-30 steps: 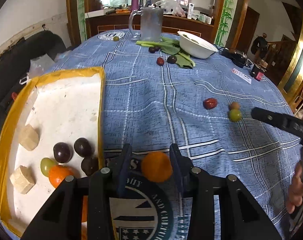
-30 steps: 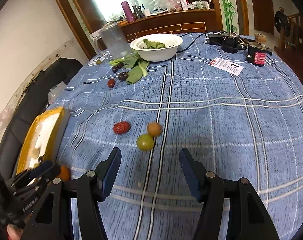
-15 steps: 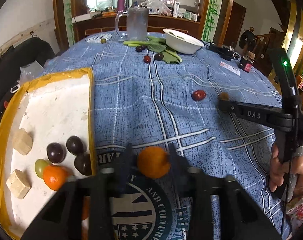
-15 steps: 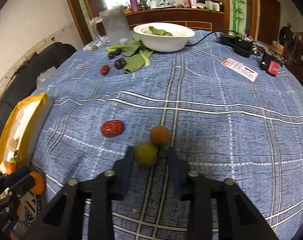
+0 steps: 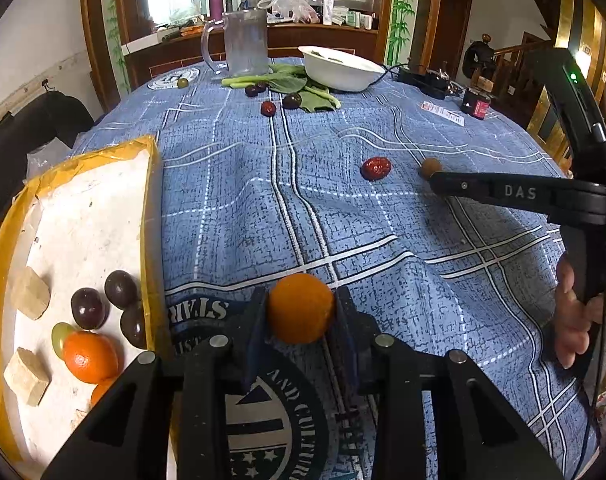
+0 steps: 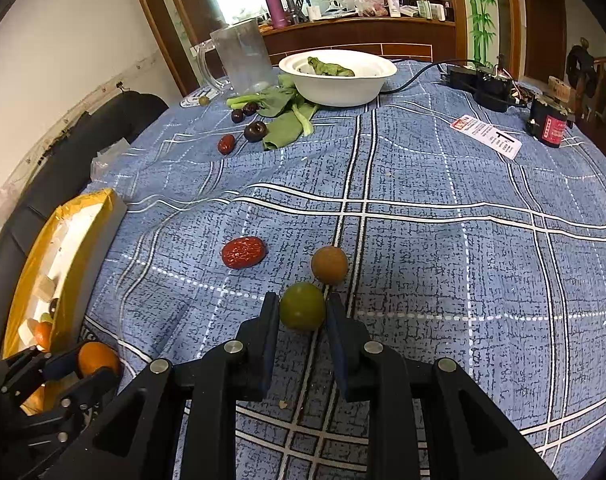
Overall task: Organize fruits
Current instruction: 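Grasp the tangerine with the left tool while the right tool grasps the yellow-green plum, then carry the tangerine and yellow-green plum into the white tray and open both tools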
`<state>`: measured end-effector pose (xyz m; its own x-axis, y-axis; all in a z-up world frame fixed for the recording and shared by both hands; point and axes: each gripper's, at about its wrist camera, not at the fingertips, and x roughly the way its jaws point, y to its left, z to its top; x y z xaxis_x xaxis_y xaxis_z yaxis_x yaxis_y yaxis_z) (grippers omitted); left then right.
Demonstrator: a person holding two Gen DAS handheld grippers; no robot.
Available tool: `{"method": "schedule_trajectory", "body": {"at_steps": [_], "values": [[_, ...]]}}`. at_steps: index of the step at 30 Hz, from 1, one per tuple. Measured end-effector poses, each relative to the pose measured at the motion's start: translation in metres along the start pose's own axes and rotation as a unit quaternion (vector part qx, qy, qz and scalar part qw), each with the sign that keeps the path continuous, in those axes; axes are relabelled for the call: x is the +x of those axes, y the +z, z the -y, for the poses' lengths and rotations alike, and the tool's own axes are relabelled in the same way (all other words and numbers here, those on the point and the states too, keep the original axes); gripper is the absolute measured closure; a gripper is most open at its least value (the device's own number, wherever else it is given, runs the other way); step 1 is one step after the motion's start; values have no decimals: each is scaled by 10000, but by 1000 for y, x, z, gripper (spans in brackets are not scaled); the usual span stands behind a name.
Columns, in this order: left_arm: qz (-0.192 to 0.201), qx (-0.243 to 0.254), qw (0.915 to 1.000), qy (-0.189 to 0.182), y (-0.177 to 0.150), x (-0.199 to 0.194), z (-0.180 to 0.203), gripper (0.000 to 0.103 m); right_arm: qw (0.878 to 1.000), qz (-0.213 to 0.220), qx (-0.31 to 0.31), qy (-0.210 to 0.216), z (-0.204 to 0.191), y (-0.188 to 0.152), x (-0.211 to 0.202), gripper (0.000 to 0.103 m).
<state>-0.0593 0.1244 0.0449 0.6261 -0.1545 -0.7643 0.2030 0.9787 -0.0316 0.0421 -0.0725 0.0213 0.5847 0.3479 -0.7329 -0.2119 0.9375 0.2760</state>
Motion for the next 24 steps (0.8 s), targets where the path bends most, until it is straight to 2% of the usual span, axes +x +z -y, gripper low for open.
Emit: {"method": "schedule_trajectory", "body": {"at_steps": [4,8,12,14,17,22,24], "values": [[242,-186,9995,-2,-2,-15,-4,72,9976,12,319,622,9,2,-6,78],[405,-378,9985,-25,-5,-35,-11,72,9865,-72,652,1503,13,1,-9,78],[613,-650,9960,75,-11,-63,-32,72,9765,-117,773,2006,6,-2,-11,78],[673,-818,9941,223,-15,-75,-49,72,9742,-119,785,2111,-1,-3,-14,77],[714,-1024,9902,625,-23,-88,-77,72,9797,-98,535,1931,-20,-3,-19,77],[602,-1379,9811,1214,-39,-92,-119,72,9780,-179,91,2078,-77,-5,-28,77],[525,-1538,9782,1295,-47,-90,-132,72,9765,-301,-128,2128,-106,-6,-24,77]]}}
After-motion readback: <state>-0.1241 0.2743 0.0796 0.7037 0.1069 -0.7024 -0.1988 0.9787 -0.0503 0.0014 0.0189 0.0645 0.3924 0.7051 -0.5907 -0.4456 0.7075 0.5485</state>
